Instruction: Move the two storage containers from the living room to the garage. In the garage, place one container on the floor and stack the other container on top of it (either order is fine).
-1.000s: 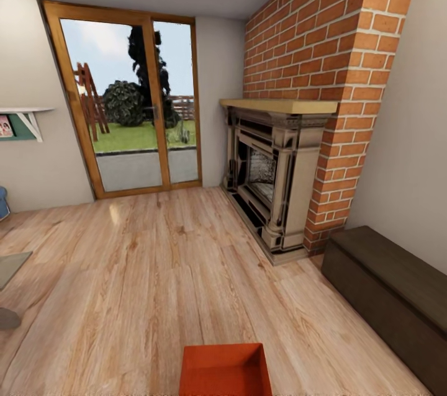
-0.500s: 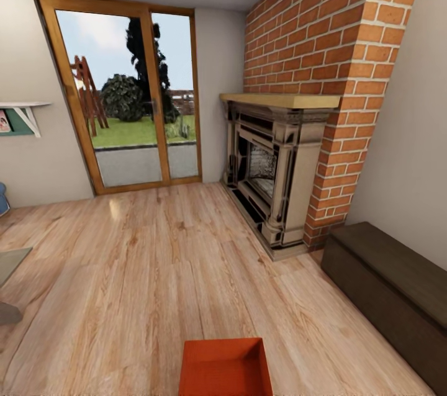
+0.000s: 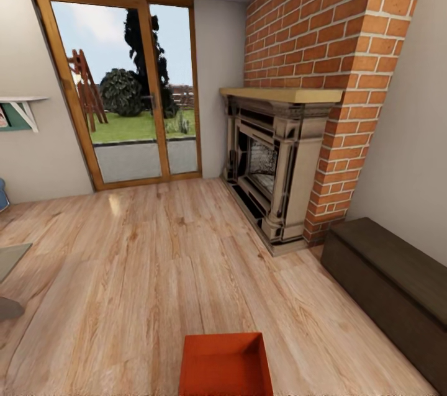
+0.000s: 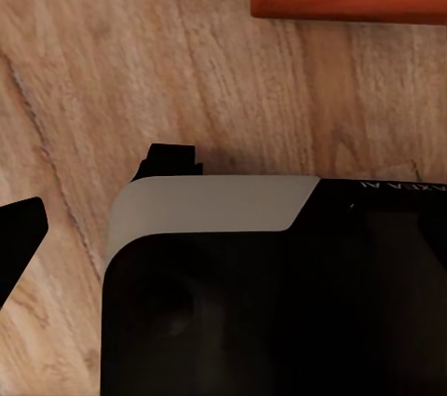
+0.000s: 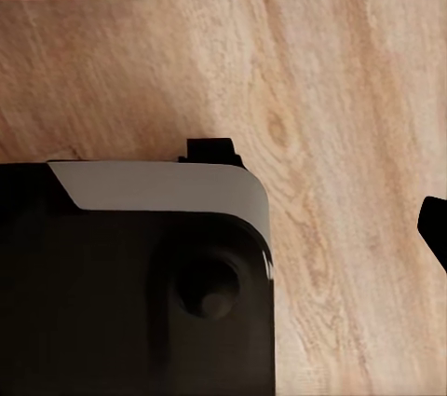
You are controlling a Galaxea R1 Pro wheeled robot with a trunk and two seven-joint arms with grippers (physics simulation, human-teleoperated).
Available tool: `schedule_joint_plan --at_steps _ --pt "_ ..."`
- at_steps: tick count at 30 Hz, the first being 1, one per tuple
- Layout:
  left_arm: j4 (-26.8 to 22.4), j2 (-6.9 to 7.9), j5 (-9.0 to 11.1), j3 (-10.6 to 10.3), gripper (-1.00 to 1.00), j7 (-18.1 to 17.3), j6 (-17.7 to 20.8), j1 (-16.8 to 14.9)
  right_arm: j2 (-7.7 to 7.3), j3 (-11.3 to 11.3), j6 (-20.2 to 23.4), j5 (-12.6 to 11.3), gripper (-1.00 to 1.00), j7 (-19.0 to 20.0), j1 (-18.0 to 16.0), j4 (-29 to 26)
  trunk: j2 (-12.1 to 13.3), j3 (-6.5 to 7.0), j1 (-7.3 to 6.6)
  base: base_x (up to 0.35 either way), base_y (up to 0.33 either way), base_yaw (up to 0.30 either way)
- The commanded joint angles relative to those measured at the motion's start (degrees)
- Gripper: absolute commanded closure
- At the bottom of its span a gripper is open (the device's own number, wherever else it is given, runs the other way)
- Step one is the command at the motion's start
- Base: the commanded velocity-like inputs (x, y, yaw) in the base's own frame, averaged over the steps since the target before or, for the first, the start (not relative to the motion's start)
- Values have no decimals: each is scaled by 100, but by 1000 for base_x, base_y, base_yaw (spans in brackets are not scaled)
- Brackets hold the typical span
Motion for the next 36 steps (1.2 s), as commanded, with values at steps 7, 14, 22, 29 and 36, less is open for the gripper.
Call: schedule_joint_plan --at_steps 7,14,22,29,36 --pt "-3 -1 60 -21 -100 5 1 -2 5 46 -27 -44 -100 -6 -6 16 -3 -72 0 0 0 0" --pt "-2 -1 60 -21 -100 5 1 -2 5 48 -27 -44 -100 -10 -6 16 -3 -137 0 0 0 0" --pt "-3 -1 60 -21 -100 6 1 -2 5 47 -32 -44 -100 -10 -6 16 -3 -212 0 0 0 0" --pt "-1 -1 60 -21 -100 7 1 -2 5 48 -28 -44 -100 -5 -6 16 -3 -277 0 0 0 0" --pt "-4 -1 60 -21 -100 6 1 -2 5 49 -30 -44 -100 -8 -6 16 -3 -343 0 0 0 0"
